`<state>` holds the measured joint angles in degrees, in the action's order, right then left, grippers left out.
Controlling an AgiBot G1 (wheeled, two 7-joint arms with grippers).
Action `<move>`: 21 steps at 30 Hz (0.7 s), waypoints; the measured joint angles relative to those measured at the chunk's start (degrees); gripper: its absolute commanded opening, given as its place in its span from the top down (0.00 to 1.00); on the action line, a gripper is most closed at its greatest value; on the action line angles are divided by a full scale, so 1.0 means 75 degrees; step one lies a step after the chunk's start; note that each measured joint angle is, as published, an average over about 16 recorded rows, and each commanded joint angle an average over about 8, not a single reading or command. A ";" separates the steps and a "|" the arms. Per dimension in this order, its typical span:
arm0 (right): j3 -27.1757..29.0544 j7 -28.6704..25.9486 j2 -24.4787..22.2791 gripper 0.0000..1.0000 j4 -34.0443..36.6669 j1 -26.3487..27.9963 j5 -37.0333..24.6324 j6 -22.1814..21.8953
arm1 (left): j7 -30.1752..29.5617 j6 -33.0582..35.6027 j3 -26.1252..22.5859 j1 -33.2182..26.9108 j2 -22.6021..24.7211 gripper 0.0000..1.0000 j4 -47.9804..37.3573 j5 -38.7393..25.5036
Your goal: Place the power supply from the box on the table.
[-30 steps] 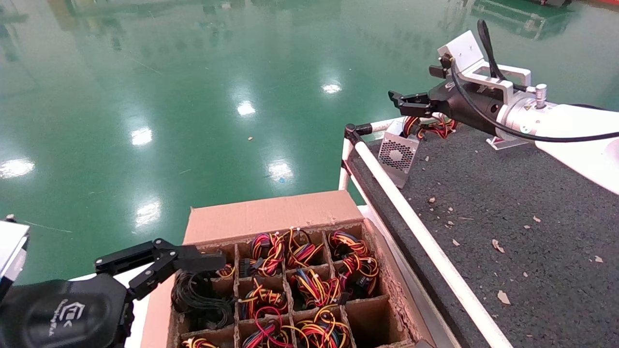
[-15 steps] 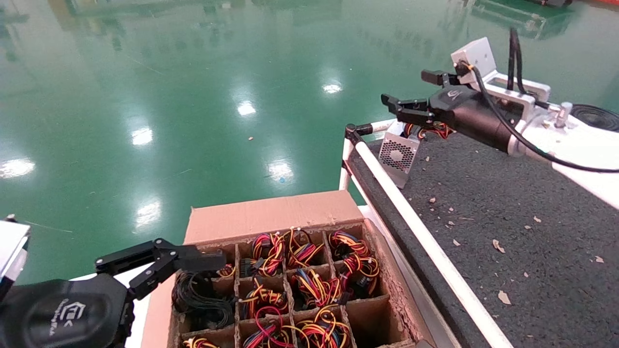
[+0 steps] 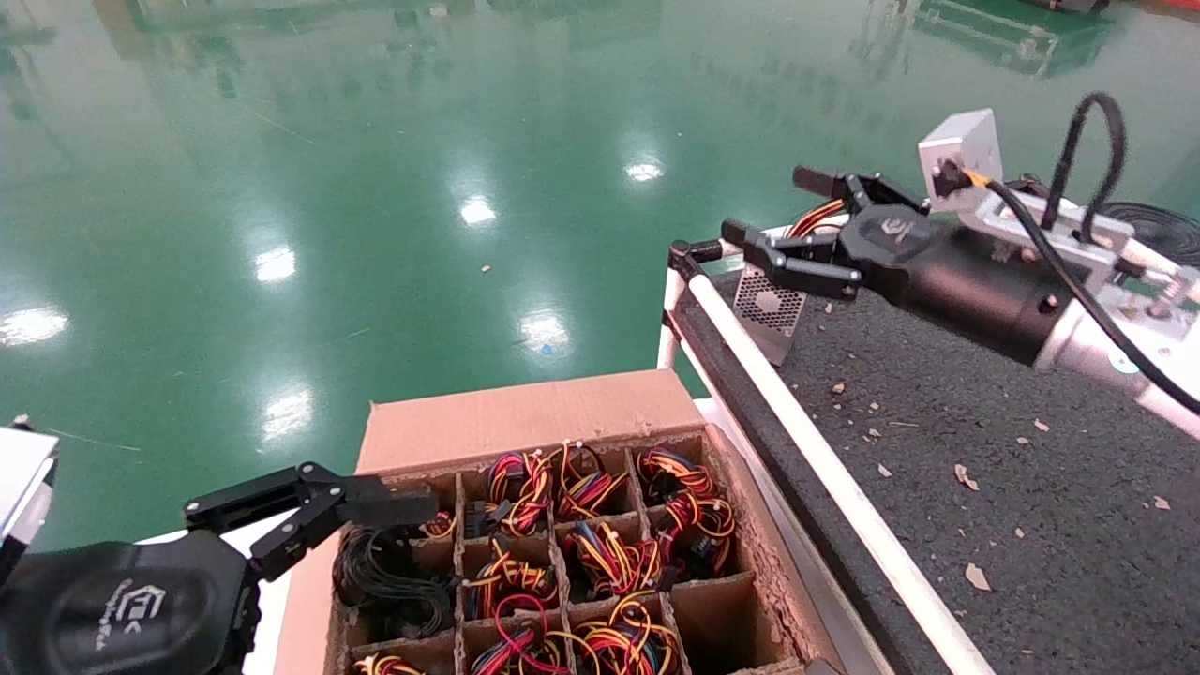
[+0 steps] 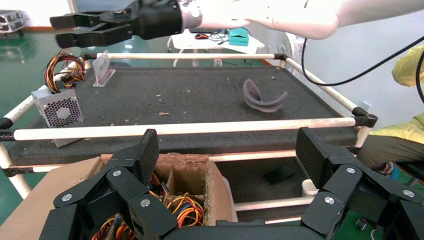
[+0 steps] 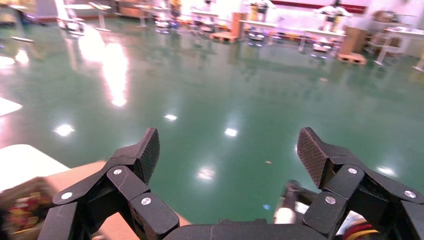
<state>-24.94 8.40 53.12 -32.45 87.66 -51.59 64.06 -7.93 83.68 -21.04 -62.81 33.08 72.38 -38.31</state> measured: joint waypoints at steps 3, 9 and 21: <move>0.0110 -0.0237 -0.0224 0.00 -0.0509 -0.0323 0.0120 0.0268 | 0.0000 0.0000 0.0000 0.0000 0.0000 0.00 0.0000 0.0000; 0.0331 -0.0711 -0.0673 0.00 -0.1528 -0.0969 0.0361 0.0804 | 0.0000 0.0000 -0.0001 0.0000 0.0000 0.00 0.0000 0.0000; 0.0773 -0.1660 -0.1569 0.00 -0.3566 -0.2262 0.0843 0.1875 | 0.0001 -0.0001 -0.0001 0.0000 -0.0001 0.00 0.0000 0.0001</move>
<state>-19.14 -4.06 41.35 -59.20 70.69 -45.26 78.13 -7.93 83.68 -21.05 -62.81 33.08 72.38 -38.31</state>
